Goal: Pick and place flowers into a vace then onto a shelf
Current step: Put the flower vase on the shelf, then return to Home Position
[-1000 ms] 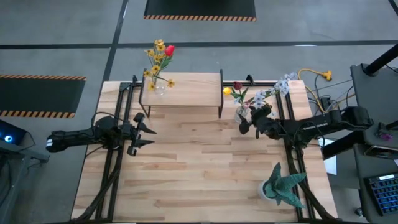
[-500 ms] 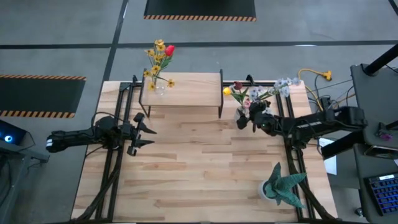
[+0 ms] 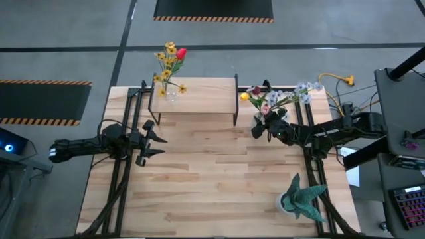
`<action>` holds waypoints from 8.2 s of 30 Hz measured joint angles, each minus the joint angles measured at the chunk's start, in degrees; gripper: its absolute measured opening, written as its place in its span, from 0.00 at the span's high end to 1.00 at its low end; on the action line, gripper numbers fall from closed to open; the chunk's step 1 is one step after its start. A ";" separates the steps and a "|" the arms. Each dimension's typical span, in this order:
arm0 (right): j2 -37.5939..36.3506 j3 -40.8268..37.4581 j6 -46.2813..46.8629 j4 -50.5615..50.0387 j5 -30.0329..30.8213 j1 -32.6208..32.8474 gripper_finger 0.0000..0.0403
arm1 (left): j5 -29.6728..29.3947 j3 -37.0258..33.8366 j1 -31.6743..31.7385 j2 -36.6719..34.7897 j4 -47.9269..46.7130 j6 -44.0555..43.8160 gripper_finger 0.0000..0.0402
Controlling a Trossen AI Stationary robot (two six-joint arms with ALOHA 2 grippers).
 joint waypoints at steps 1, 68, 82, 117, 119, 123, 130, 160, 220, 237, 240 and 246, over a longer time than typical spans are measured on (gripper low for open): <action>-0.01 0.00 0.22 0.00 0.03 0.00 0.53 | 0.01 0.00 0.00 0.00 0.01 -0.01 0.60; -3.45 32.33 -9.48 -16.55 -25.51 5.58 0.72 | -1.68 0.02 -0.02 0.02 -1.33 -1.07 0.60; 20.74 59.09 -14.77 -23.23 -32.92 -6.54 0.71 | -1.77 0.00 -0.02 0.02 -1.51 -1.07 0.60; 27.09 64.04 -11.34 -27.32 -37.53 -14.71 0.68 | -1.74 -0.02 -0.01 0.02 -1.66 -1.11 0.60; 27.07 64.04 -11.30 -27.32 -37.51 -14.73 0.66 | -1.73 -0.02 -0.02 0.02 -1.66 -1.11 0.60; 26.90 64.04 -11.15 -27.35 -37.62 -14.78 0.57 | -1.73 -0.02 -0.01 0.02 -1.66 -1.11 0.60; 26.01 63.93 -10.71 -30.60 -39.05 -14.78 0.37 | -1.73 -0.04 -0.02 0.02 -1.66 -1.11 0.60; -30.13 6.46 -20.36 -9.74 -49.78 -2.87 0.42 | -3.01 0.02 -0.01 -0.06 -1.57 -1.08 0.60; -64.88 -13.94 -12.81 -25.61 -34.47 9.69 0.90 | -8.79 0.02 -0.02 -0.11 -2.60 -2.12 0.60; -64.86 -13.94 -12.81 -25.59 -34.42 9.68 0.90 | -8.76 0.04 0.00 -0.11 -2.60 -2.14 0.60; -64.86 -13.94 -12.83 -25.59 -34.42 9.68 0.90 | -8.76 0.04 0.00 -0.11 -2.58 -2.14 0.60; -64.84 -13.94 -12.83 -25.57 -34.40 9.68 0.90 | -8.76 0.04 0.00 -0.11 -2.58 -2.14 0.60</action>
